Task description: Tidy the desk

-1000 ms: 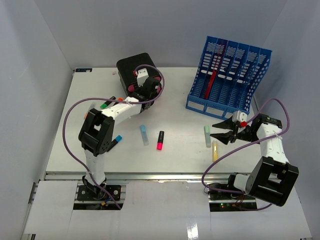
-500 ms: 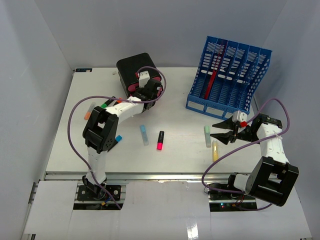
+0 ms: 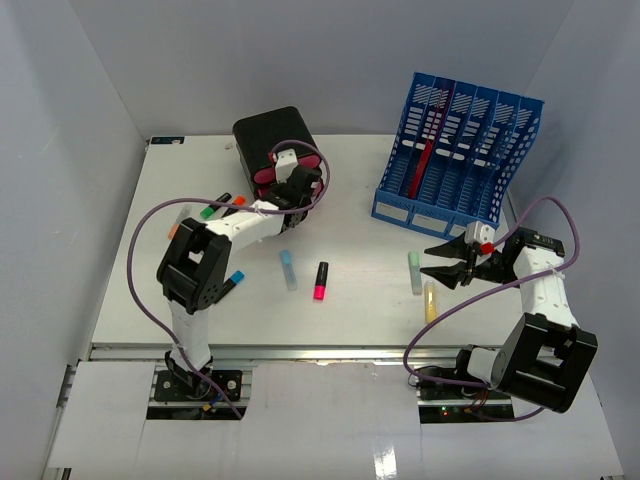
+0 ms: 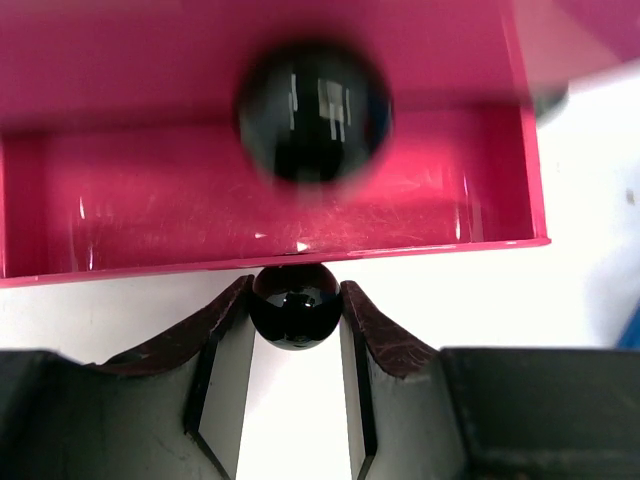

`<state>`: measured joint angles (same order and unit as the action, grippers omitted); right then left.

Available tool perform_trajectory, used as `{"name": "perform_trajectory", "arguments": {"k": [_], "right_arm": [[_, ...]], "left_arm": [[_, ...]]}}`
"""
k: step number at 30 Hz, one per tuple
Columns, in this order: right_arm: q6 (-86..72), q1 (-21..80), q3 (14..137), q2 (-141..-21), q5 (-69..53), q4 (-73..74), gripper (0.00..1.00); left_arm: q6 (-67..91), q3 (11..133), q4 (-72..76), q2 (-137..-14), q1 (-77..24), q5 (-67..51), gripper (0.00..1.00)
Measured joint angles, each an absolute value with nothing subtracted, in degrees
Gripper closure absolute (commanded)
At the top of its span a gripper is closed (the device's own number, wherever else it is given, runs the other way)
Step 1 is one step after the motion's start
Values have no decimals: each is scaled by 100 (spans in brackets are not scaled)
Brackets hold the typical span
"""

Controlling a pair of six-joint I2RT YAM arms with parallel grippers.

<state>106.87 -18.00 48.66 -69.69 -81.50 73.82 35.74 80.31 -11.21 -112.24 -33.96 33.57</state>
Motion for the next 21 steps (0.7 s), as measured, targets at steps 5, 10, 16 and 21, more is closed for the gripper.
{"name": "perform_trajectory", "arguments": {"k": [5, 10, 16, 21], "right_arm": [[10687, -1800, 4866, -6969, -8160, 7382, 47], [10685, -1802, 4866, -6969, -8160, 7382, 47], [10683, -1809, 4866, -6969, -8160, 7382, 45], [10665, -1856, 4866, -6969, -8159, 7382, 42]], "left_arm": [[3800, 7276, -1086, -10634, -3687, 3311, 89], [4013, 6836, -1072, -10304, -3785, 3162, 83], [4114, 6785, -1049, -10296, -3777, 3074, 24], [4142, 6785, -1043, -10296, -3763, 3034, 10]]}}
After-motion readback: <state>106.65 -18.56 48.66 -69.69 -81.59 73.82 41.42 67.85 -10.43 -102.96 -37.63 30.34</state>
